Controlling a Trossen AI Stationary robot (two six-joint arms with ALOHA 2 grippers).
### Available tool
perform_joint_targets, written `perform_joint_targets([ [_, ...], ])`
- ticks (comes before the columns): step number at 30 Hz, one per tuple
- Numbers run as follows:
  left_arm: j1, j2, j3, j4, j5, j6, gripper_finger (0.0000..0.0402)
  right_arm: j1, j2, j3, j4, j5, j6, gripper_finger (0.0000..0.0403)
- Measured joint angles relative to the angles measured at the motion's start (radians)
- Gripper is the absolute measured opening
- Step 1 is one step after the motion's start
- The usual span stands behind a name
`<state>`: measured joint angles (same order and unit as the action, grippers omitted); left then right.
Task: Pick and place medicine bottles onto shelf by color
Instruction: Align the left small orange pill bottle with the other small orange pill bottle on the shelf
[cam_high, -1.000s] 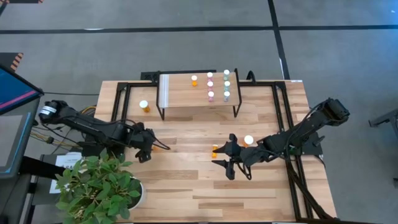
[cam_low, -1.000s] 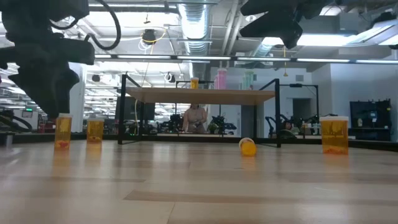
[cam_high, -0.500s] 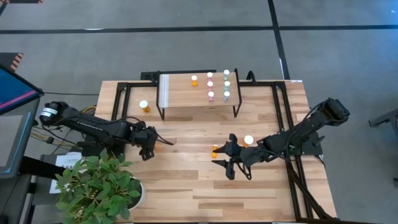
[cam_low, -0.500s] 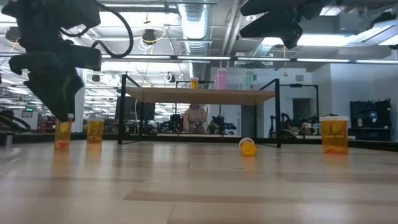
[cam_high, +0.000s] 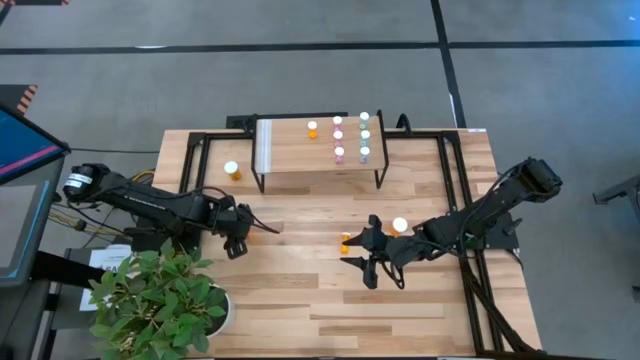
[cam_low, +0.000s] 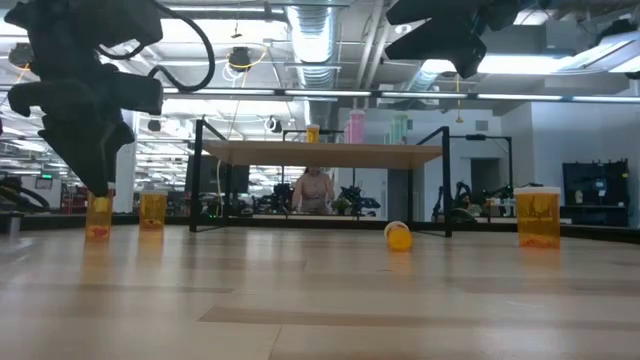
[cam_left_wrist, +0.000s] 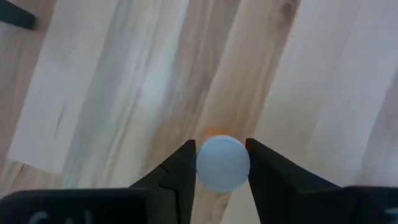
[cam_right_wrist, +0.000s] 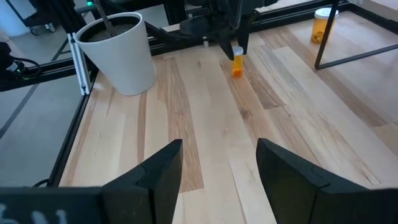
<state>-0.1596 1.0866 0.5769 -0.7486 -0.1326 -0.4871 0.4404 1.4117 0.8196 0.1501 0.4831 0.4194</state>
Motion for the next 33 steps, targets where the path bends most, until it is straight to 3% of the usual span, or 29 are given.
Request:
perform_joint_targets([
  [7,0.0,0.0,0.111,-0.017,0.024,0.033,0.0094,0.0,0.0,0.0,0.007,0.0,0.0,0.0224],
  [16,0.094,0.04,0.449,-0.097,-0.019,0.227,0.0106,0.0,0.0,0.0,0.018,-0.002,0.001,0.0224],
  [26,0.325,0.388,0.985,-0.3,-0.023,0.551,0.011,-0.004,0.0,0.0,0.03,-0.003,-0.001,0.0224],
  [33,0.501,0.659,1.305,-0.381,0.112,0.667,0.0115,-0.004,0.0,0.0,0.031,-0.004,-0.001,0.0224],
])
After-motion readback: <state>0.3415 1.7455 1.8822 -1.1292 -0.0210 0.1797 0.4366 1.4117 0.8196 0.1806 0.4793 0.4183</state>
